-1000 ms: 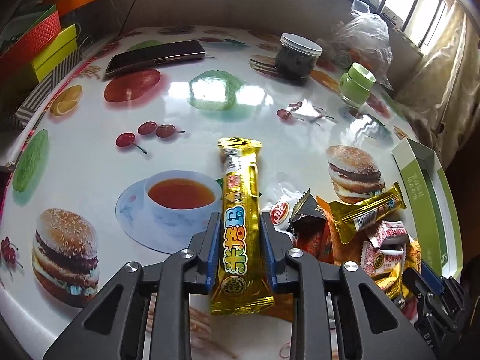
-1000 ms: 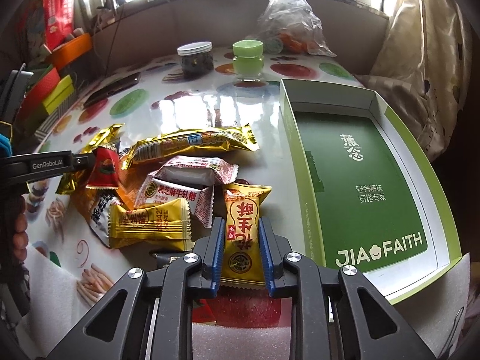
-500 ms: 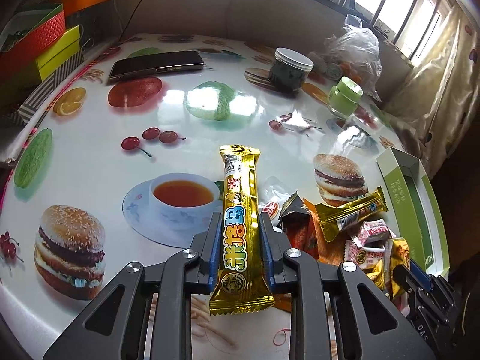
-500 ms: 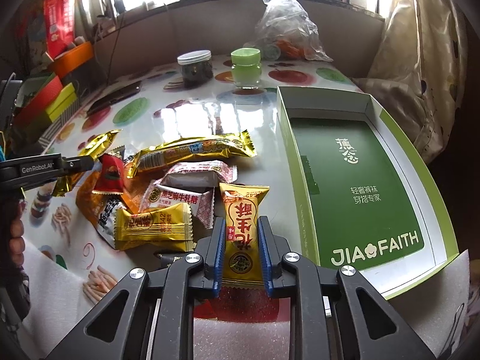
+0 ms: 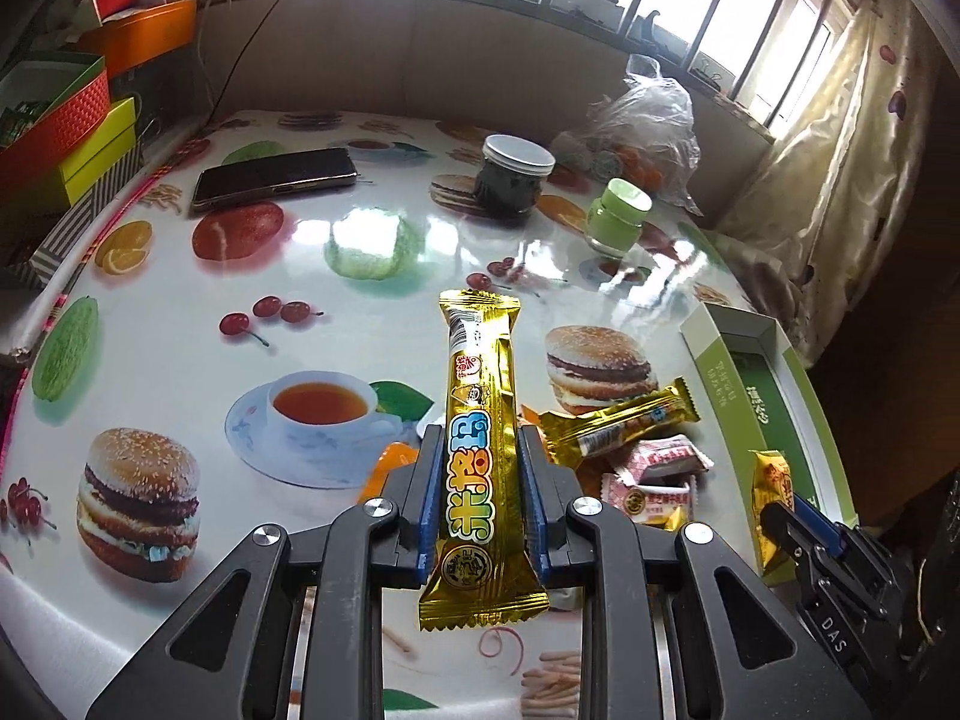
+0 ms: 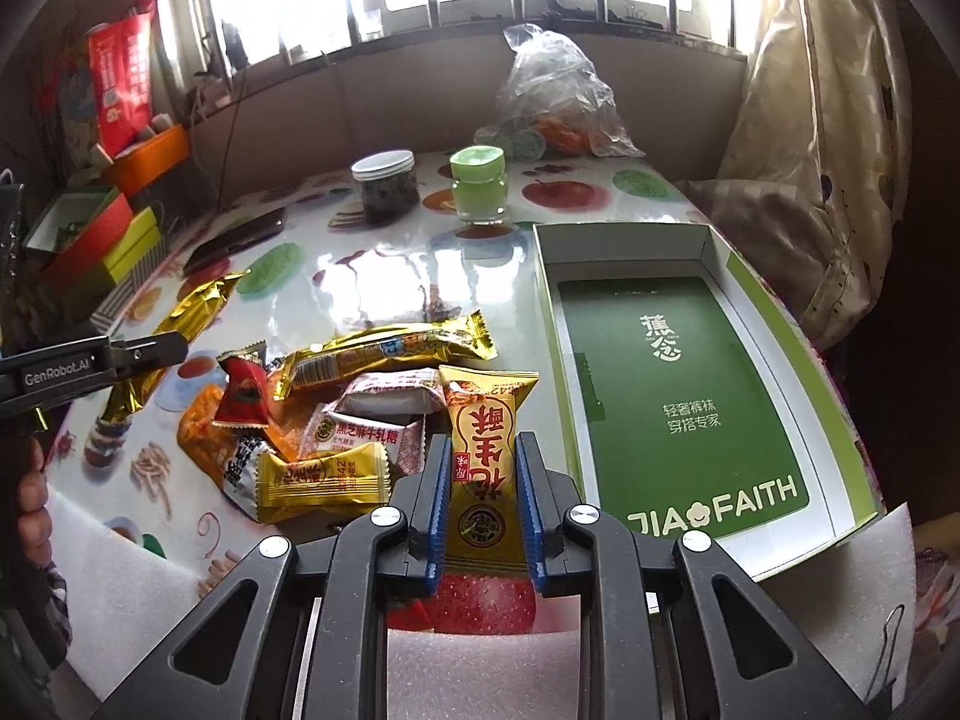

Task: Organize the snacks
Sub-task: 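Carry the gold stick with left tool while right carries pastry packet over green box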

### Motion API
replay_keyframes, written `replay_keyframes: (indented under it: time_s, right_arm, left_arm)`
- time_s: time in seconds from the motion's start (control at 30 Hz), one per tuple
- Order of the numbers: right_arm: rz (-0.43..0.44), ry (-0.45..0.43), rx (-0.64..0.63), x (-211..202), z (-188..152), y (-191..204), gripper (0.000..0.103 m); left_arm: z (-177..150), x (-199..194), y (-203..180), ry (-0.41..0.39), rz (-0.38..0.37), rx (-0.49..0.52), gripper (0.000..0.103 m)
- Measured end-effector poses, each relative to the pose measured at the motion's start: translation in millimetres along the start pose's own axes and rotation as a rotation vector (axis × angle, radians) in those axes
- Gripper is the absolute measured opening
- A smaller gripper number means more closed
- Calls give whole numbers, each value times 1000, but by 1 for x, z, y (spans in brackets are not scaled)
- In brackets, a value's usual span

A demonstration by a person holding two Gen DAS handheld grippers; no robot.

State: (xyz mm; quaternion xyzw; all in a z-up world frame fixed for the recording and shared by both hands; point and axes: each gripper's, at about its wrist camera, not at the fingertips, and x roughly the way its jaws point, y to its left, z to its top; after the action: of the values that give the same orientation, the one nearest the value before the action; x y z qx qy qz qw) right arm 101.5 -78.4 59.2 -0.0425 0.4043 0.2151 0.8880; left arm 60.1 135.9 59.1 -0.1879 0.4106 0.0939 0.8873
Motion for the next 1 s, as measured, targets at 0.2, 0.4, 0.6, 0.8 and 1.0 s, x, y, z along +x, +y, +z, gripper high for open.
replay_keyframes:
  time_s: [0.2, 0.4, 0.6, 0.8, 1.0]
  right_arm:
    - [-16, -32, 14, -15, 5, -8, 20]
    - [-49, -49, 53, -24, 8, -27, 20]
    - [-88, -51, 91, -28, 10, -50, 20]
    - [-122, -36, 116, -26, 10, -73, 20]
    - [-143, -15, 137, -20, 8, -93, 20]
  left_arm:
    - [2, -6, -25, -9, -50, 44, 24]
    - [4, -5, -55, -5, -97, 98, 24]
    - [5, 1, -85, 12, -147, 141, 24]
    - [5, 10, -117, 34, -204, 169, 24]
    - [5, 24, -148, 66, -238, 211, 24]
